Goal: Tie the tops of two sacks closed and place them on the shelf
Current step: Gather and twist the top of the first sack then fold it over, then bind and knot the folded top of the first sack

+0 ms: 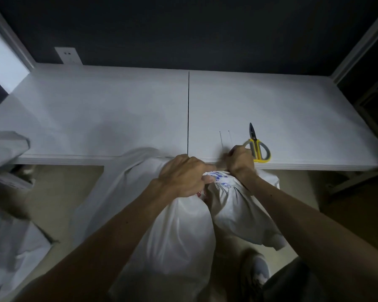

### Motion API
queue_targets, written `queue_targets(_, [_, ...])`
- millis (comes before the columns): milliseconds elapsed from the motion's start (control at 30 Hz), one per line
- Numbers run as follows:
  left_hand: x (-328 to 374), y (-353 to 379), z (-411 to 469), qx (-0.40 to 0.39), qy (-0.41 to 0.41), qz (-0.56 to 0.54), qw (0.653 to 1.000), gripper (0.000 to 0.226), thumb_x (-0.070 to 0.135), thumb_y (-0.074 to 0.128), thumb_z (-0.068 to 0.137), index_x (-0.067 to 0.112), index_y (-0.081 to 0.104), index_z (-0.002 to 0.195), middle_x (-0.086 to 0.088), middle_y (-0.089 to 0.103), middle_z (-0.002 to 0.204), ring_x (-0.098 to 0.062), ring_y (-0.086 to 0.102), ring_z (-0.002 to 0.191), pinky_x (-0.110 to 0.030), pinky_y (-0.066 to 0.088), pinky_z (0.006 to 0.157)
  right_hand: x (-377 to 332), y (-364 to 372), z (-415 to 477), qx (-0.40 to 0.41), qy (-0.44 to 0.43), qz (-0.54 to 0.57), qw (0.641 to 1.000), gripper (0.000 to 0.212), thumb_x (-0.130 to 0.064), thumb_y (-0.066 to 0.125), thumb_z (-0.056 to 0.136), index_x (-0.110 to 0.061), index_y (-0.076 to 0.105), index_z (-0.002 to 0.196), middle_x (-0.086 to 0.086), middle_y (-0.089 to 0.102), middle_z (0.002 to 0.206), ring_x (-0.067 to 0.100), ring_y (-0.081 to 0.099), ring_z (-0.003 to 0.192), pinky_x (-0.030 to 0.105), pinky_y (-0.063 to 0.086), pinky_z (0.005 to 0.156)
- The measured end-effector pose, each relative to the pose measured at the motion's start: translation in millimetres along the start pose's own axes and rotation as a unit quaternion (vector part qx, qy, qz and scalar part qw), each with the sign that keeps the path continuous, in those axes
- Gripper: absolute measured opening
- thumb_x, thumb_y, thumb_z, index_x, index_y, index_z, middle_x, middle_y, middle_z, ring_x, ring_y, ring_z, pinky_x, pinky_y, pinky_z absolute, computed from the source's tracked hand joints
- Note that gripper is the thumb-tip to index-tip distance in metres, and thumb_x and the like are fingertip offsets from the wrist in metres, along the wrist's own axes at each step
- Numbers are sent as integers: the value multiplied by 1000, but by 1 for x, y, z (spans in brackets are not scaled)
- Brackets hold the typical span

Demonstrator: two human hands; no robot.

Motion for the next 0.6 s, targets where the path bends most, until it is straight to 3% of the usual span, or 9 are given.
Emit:
queue_targets(133, [-5, 1, 0, -20, -13, 3, 1000, 37, 49, 44, 99, 42, 53, 134, -3, 67, 124, -32, 57, 110, -34, 40, 91, -8, 2, -7, -3, 1, -44, 999, 31, -18, 61, 92, -1, 59, 118, 22, 60, 120, 38, 59, 113, 38, 50, 88])
queue_targets(367, [-12, 2, -2, -23, -22, -8, 999, 36, 49, 45, 98, 42, 55, 131, -1, 68, 123, -32, 59, 108, -35, 40, 89, -19, 2, -9, -13, -2, -92, 996, 24, -8, 48, 97, 5, 61, 113, 23, 63, 118, 35, 60, 114, 35, 50, 84])
queue_targets(433, [-15, 2, -4, -28, -30, -18, 999, 37, 51, 45, 97, 43, 54, 132, -1, 68, 123, -32, 59, 109, -35, 41, 90, -21, 0, -11, -19, 5, -49, 999, 24, -12, 50, 95, 1, 65, 107, 21, 65, 115, 35, 62, 109, 34, 46, 75])
queue_targets(500, [-16, -1, -9, -28, -35, -44, 998, 35, 52, 47, 96, 44, 56, 129, 0, 69, 122, -32, 60, 109, -37, 46, 92, -29, -5, -14, -24, -2, -12, 1000, 24, -19, 50, 94, -8, 66, 109, 14, 65, 116, 31, 61, 109, 32, 44, 78])
queue_targets(567, [-15, -8, -18, -23, -41, -74, 996, 33, 51, 50, 95, 44, 59, 125, 0, 71, 119, -30, 61, 108, -39, 48, 92, -40, -10, -18, -50, -3, 33, 998, 22, -27, 50, 93, -18, 66, 106, 6, 67, 110, 27, 64, 105, 34, 50, 86])
queue_targets(600, [-15, -11, -23, -19, -46, -89, 995, 32, 51, 52, 94, 44, 60, 124, 1, 71, 118, -29, 61, 108, -40, 48, 92, -47, -13, -21, -59, -10, 67, 996, 18, -26, 52, 93, -18, 67, 99, 6, 70, 101, 25, 68, 95, 35, 54, 83])
Point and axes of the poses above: each hand's wrist, its own z-axis towards the middle knuckle, its own y-axis out of the palm, x = y × z, the point moved 8 cm from there along z, towards the middle knuckle
